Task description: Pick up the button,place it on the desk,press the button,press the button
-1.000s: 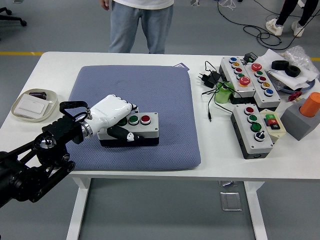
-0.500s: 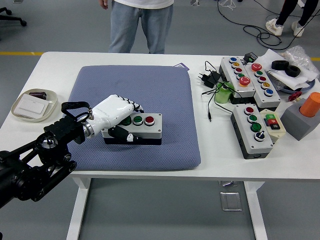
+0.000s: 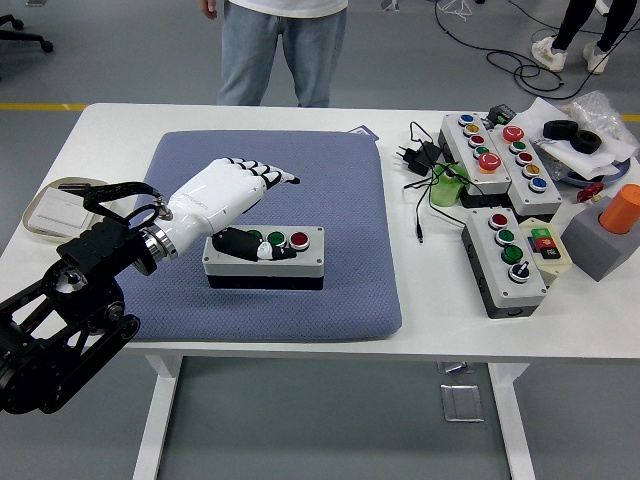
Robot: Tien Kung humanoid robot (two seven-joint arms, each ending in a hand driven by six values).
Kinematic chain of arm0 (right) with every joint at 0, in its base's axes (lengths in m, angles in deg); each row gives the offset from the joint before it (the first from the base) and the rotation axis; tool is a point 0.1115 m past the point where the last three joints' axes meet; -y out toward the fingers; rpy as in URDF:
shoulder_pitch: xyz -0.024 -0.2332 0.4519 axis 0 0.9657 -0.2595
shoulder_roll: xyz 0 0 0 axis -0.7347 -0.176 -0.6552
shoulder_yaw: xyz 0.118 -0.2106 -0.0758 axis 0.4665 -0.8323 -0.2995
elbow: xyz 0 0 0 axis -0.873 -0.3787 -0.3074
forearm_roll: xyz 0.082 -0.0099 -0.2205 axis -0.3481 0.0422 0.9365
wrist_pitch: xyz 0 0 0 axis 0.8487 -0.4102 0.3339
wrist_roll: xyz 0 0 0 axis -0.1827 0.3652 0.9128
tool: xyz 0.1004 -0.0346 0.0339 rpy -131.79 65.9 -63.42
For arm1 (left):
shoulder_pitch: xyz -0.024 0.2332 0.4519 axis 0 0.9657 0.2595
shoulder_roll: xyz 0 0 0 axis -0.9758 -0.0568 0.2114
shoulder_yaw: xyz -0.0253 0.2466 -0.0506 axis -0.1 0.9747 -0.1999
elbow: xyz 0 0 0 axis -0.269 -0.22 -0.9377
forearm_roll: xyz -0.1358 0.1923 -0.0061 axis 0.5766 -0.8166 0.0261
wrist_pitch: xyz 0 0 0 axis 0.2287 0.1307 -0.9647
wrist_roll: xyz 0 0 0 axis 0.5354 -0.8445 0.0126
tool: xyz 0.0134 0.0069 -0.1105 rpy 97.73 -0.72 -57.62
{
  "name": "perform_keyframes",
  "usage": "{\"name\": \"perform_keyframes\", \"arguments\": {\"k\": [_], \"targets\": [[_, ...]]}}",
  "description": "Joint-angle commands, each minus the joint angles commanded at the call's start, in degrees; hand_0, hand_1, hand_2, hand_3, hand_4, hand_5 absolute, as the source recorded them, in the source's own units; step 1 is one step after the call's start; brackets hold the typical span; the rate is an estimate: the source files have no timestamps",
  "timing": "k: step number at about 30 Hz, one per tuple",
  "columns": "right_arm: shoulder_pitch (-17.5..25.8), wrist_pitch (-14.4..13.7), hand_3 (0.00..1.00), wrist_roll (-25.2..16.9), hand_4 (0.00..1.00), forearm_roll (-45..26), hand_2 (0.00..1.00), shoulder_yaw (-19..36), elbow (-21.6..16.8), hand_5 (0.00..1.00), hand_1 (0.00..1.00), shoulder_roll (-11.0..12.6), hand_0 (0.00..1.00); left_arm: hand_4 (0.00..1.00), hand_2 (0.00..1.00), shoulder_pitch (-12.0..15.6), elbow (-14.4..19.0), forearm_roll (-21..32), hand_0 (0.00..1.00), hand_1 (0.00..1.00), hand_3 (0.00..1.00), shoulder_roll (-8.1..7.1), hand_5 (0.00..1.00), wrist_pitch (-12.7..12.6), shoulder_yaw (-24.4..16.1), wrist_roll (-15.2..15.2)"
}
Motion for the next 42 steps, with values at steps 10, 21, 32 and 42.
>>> {"name": "perform_keyframes", "arguments": {"k": [10, 21, 32, 42], "targets": [[0.51, 0.00, 0.635, 0.44, 0.400, 0.57, 0.755, -0.10, 0.00, 0.105, 0.722, -0.08, 0.760, 0.523, 0.178, 1.99, 6.63, 0.00, 0.185, 0.155, 0.788, -2.15, 0.002, -0.15, -1.03, 3.37], [0.42, -0.14, 0.634, 0.65, 0.400, 1.20, 0.754, 0.28, 0.00, 0.108, 0.720, -0.09, 0.756, 0.361, 0.014, 2.80, 7.19, 0.00, 0.029, 0.002, 0.672, -2.40, 0.002, 14.58, 2.00, 7.25], [0.22, -0.19, 0.633, 0.91, 0.398, 1.24, 0.754, 0.30, 0.00, 0.103, 0.719, -0.08, 0.758, 0.322, 0.004, 2.44, 8.67, 0.00, 0.030, 0.002, 0.744, -2.95, 0.002, 17.93, 2.53, 9.38], [0.03, -0.15, 0.633, 0.99, 0.397, 1.02, 0.754, 0.09, 0.00, 0.103, 0.719, -0.12, 0.757, 0.300, 0.002, 1.43, 8.34, 0.83, 0.032, 0.002, 0.771, -2.67, 0.002, 18.23, 2.88, 9.59]]}}
